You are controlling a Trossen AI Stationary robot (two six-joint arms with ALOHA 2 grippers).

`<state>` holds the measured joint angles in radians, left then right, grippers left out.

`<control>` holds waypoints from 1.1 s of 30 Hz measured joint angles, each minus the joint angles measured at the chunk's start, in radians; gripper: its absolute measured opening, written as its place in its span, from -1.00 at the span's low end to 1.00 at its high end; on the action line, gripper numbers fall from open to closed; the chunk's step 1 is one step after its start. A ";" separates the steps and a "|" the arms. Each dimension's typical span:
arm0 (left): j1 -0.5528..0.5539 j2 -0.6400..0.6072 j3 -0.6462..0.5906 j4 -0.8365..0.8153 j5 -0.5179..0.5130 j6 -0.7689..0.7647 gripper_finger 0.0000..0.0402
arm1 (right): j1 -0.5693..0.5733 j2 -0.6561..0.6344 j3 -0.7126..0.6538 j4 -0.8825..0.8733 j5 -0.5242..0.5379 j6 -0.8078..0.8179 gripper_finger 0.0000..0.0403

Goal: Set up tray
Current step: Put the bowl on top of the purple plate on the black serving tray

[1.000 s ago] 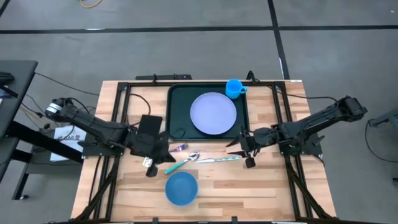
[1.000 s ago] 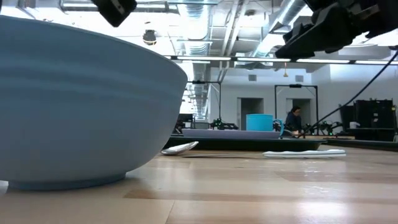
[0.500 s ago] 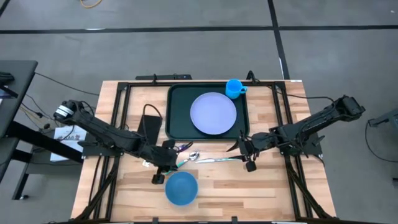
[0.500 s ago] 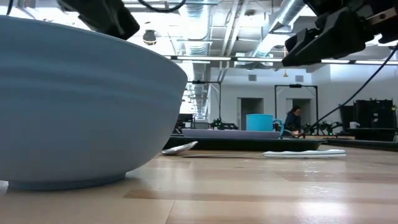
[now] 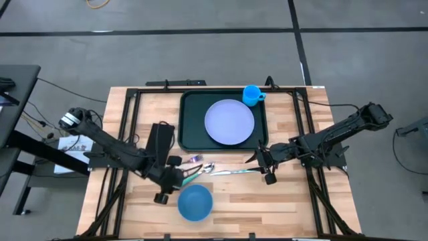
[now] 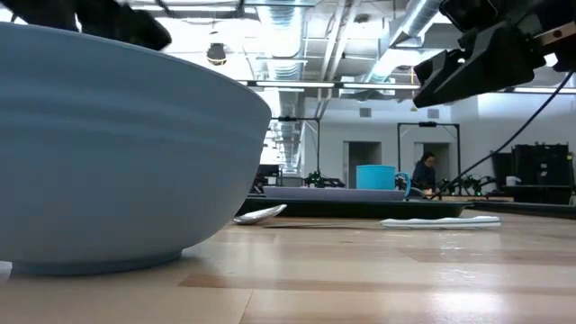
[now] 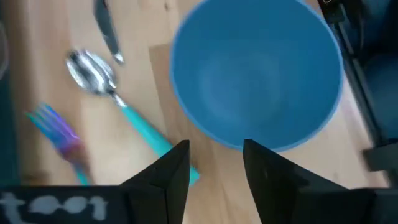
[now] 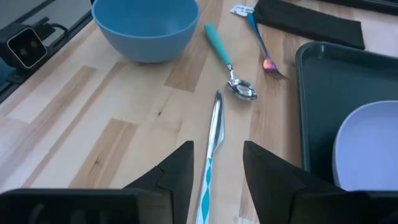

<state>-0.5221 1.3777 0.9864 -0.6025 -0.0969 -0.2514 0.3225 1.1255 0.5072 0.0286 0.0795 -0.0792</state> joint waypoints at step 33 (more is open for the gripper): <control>-0.196 0.442 0.503 -0.592 -0.124 0.328 -0.31 | -0.002 0.000 0.000 -0.029 -0.001 0.011 -0.35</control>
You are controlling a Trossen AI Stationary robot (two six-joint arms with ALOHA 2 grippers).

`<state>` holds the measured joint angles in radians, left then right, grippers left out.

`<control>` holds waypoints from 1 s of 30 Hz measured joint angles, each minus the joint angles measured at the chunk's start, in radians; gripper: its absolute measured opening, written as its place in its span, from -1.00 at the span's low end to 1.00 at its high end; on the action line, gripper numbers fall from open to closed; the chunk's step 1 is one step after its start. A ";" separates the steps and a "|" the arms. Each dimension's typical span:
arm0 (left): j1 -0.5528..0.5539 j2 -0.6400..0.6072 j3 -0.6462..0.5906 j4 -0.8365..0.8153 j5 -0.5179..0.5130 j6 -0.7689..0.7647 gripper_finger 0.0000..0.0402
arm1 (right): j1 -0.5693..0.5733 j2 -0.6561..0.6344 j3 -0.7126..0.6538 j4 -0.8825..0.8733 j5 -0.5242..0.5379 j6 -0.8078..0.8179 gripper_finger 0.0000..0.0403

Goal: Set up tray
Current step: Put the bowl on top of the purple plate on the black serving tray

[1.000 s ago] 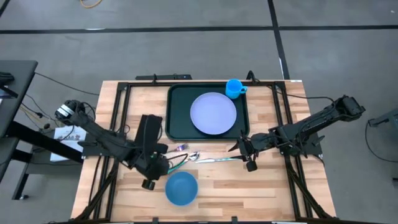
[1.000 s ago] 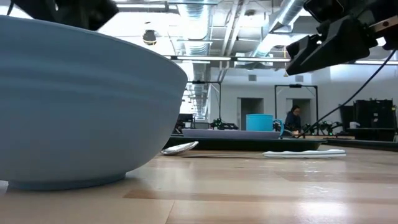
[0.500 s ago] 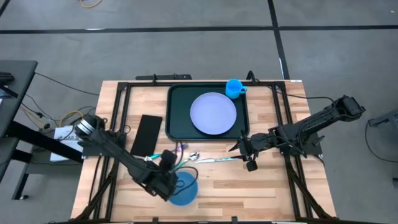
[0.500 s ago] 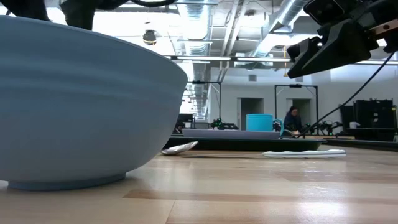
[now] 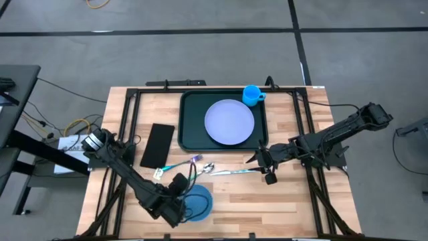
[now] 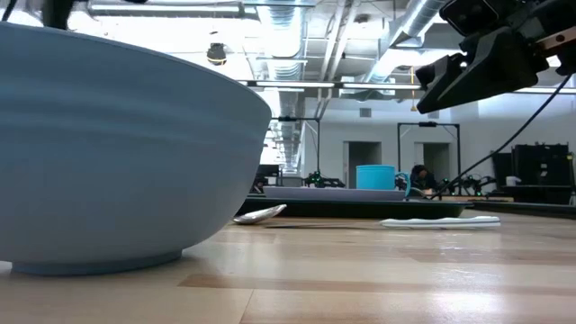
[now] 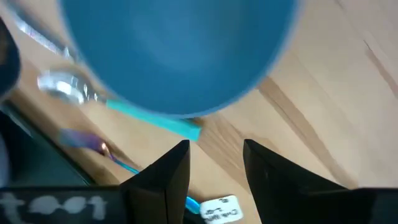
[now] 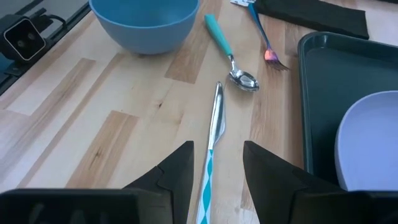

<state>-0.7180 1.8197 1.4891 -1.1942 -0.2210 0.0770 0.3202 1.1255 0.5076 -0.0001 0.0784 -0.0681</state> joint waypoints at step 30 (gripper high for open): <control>-0.030 0.130 0.000 0.136 -0.039 0.436 -0.30 | 0.000 0.000 0.001 -0.008 -0.002 -0.001 -0.35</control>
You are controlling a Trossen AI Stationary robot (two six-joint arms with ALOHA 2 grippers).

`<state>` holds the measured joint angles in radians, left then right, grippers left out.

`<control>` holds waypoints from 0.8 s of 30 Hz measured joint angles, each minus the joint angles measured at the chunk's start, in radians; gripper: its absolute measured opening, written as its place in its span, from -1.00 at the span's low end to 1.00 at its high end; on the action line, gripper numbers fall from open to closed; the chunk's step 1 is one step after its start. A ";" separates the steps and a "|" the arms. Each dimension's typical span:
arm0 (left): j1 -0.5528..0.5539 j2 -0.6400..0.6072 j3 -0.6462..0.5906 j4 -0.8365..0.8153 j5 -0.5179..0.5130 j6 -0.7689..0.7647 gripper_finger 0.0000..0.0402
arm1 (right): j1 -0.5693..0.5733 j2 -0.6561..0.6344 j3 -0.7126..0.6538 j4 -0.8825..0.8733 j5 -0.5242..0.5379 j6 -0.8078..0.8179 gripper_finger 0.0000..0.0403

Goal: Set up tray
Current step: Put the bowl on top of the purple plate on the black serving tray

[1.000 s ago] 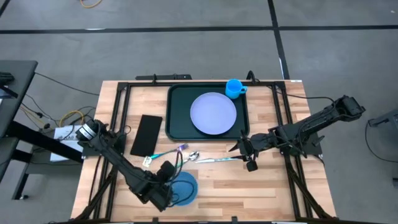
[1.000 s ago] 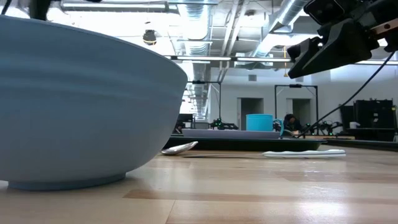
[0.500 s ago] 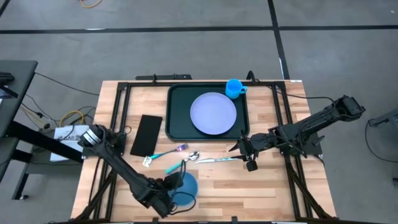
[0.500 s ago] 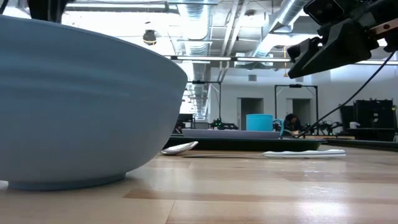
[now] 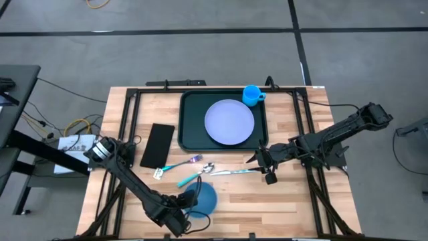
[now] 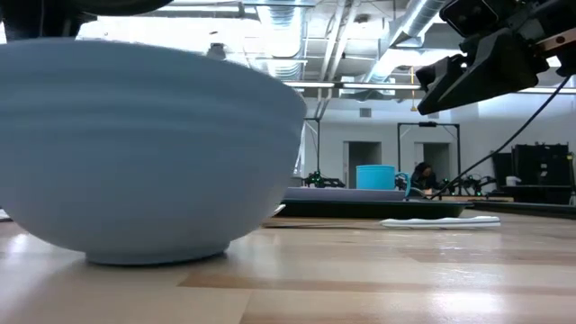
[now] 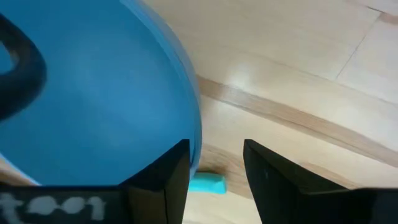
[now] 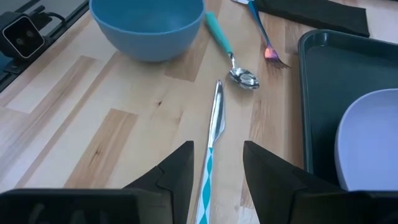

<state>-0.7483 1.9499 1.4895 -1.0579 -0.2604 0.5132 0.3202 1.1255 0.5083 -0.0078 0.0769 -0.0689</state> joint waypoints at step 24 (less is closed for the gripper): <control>0.069 0.000 0.000 0.063 0.073 0.026 -0.34 | 0.000 0.000 0.000 -0.015 -0.001 0.001 -0.35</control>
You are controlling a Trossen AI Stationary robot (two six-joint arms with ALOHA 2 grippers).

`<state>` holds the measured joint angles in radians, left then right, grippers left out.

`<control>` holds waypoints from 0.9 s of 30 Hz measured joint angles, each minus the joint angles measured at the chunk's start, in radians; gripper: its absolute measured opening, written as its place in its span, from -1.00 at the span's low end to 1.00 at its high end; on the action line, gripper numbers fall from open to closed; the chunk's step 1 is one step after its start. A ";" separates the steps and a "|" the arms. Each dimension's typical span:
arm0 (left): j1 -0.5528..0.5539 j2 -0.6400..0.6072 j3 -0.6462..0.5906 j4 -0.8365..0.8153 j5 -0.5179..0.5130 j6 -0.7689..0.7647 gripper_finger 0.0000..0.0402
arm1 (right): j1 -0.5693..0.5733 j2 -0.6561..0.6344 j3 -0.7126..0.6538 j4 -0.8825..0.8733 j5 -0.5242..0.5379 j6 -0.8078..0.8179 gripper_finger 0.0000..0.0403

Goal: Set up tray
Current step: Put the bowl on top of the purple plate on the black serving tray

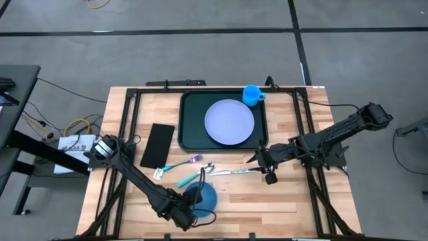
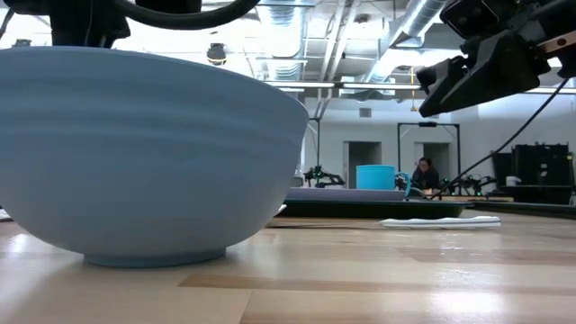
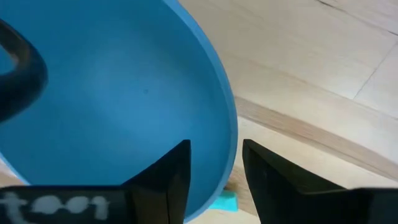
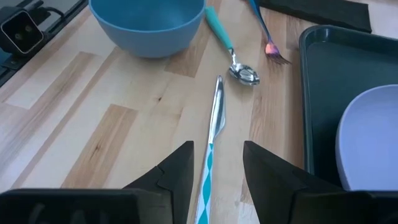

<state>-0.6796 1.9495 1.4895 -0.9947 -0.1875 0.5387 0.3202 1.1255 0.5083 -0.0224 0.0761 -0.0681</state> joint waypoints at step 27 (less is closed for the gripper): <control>0.052 -0.117 0.001 -0.047 -0.296 -0.185 -1.00 | 0.000 0.000 0.000 -0.010 -0.001 0.008 -0.35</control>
<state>-0.6280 1.8328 1.4909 -1.0414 -0.4836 0.3534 0.3202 1.1255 0.5083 -0.0326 0.0753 -0.0604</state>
